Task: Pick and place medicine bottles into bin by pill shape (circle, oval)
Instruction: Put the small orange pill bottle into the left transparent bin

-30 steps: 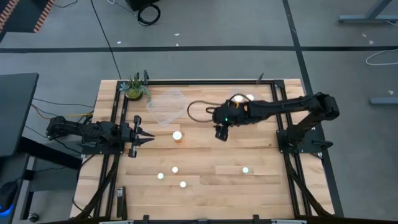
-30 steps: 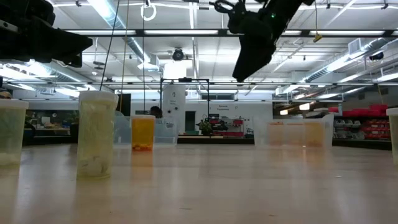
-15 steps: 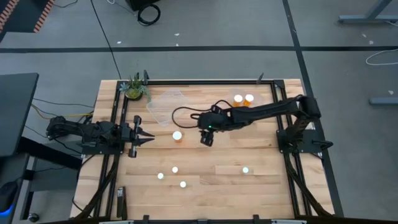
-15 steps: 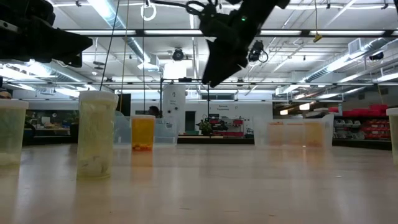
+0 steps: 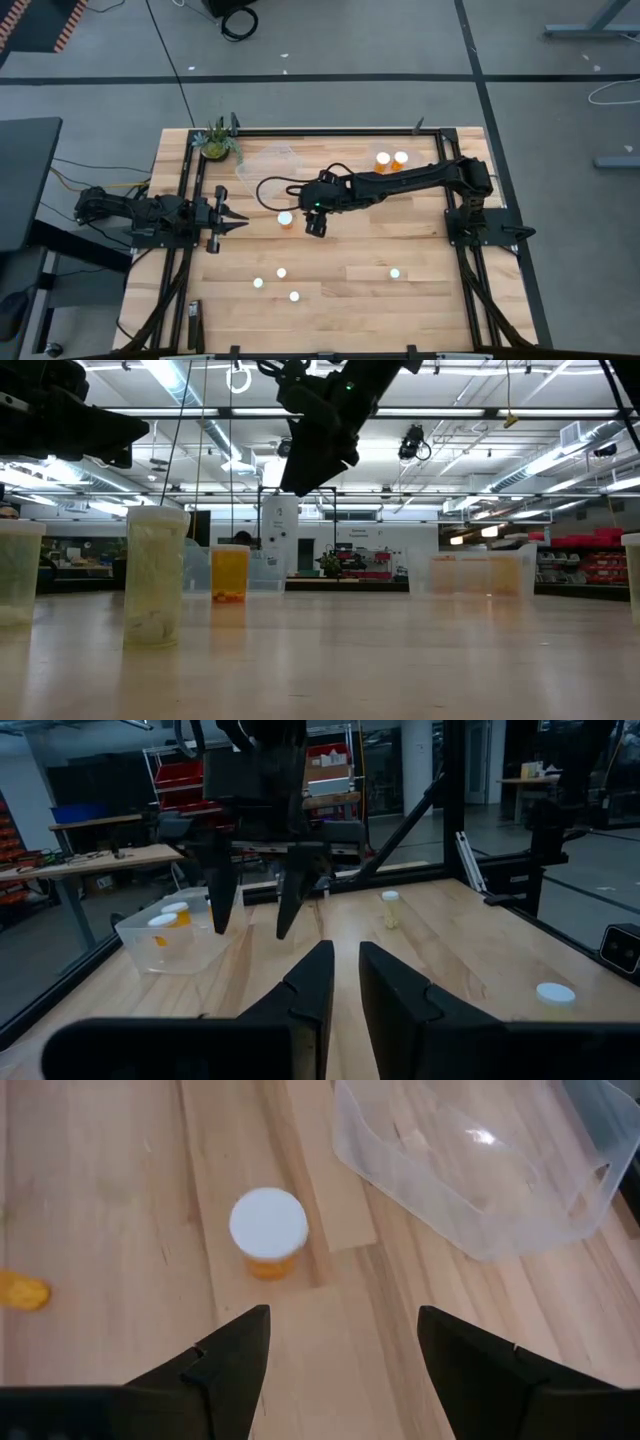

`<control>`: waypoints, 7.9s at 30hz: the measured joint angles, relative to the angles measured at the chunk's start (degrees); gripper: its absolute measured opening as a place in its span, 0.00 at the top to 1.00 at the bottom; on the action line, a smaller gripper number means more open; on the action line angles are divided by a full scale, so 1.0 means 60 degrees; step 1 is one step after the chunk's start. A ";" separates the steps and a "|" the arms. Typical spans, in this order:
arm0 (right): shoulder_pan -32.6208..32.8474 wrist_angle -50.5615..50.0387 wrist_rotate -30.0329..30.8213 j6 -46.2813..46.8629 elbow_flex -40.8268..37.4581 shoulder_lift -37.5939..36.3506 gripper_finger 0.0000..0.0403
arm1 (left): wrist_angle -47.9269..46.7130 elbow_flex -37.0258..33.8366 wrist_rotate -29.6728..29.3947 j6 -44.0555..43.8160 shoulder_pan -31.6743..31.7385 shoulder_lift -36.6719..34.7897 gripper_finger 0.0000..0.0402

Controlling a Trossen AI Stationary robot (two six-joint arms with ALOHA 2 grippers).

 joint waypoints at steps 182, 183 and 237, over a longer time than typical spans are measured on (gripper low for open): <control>0.2349 0.2168 0.3385 0.0899 -0.7949 -0.6528 0.37 | -0.7454 1.0732 0.0357 -0.4646 -0.2419 1.6032 0.39; 0.2349 0.2168 0.3385 0.0899 -0.7949 -0.6528 0.37 | -0.7440 1.0732 0.0355 -0.4659 -0.2419 1.6032 0.39; 0.2351 0.2281 0.3381 0.0914 -0.7941 -0.6528 0.37 | -0.8589 1.2083 -0.0222 -0.2462 -0.1040 1.6371 0.69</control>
